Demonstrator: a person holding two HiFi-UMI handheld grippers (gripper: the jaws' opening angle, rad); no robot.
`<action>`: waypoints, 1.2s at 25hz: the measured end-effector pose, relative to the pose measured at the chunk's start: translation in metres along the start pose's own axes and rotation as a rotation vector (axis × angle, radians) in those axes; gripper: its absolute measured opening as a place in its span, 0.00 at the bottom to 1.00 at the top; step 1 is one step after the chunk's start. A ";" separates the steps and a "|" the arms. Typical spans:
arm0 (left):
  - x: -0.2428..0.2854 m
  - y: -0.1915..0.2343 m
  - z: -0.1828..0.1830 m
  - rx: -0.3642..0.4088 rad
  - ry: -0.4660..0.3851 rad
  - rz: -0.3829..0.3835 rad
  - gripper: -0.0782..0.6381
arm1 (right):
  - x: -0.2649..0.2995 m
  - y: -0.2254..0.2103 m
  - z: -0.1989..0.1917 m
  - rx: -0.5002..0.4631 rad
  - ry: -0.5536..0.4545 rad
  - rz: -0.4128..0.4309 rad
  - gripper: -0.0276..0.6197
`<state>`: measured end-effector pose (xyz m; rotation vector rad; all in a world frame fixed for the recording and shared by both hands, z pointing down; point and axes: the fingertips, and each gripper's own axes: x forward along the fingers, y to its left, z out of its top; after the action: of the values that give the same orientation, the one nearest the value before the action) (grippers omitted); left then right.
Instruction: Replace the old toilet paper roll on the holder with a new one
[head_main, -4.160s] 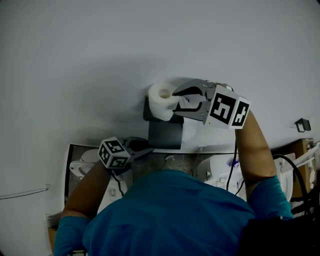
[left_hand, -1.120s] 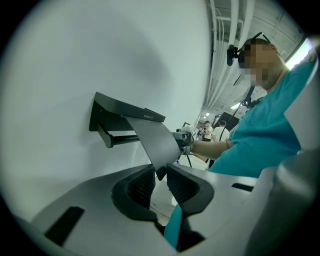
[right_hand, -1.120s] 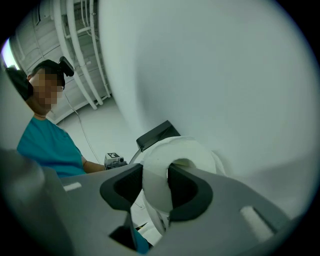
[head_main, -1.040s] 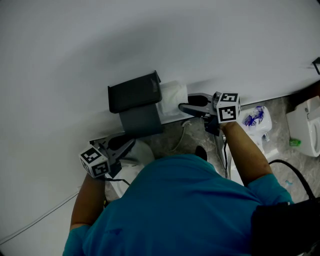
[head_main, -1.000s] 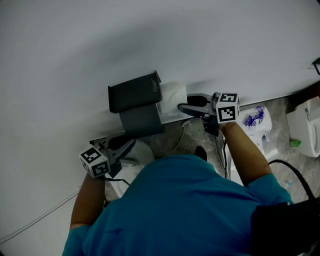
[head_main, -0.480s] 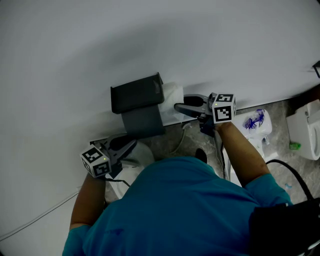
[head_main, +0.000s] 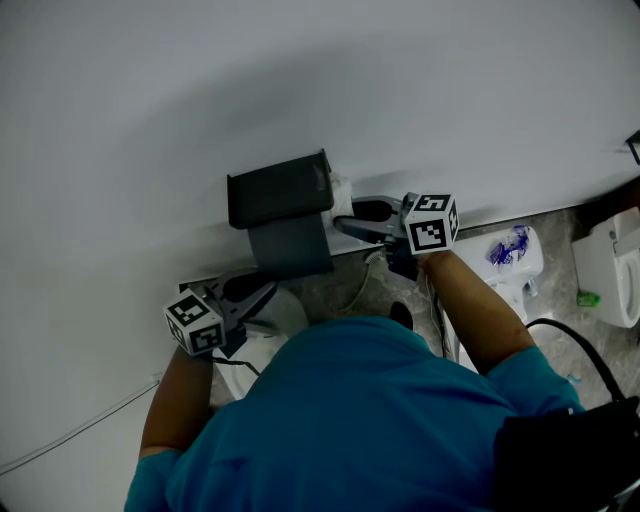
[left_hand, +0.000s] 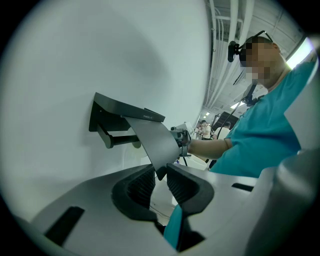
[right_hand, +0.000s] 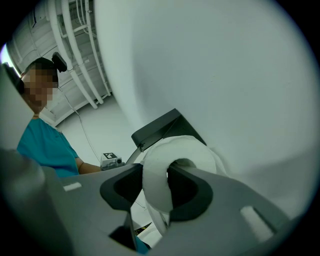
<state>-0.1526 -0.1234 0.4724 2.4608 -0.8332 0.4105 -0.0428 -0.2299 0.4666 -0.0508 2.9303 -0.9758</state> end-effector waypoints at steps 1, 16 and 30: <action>0.000 0.001 -0.001 -0.002 0.001 -0.001 0.21 | 0.003 -0.001 -0.001 -0.001 0.004 -0.002 0.26; 0.001 0.001 -0.001 -0.001 -0.008 -0.013 0.21 | 0.027 0.003 -0.005 -0.061 0.022 -0.070 0.27; 0.001 -0.002 0.002 0.002 -0.014 -0.022 0.21 | 0.016 0.000 -0.008 -0.388 0.057 -0.541 0.32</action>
<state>-0.1510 -0.1235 0.4707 2.4752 -0.8117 0.3871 -0.0591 -0.2258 0.4717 -0.8773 3.1730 -0.4178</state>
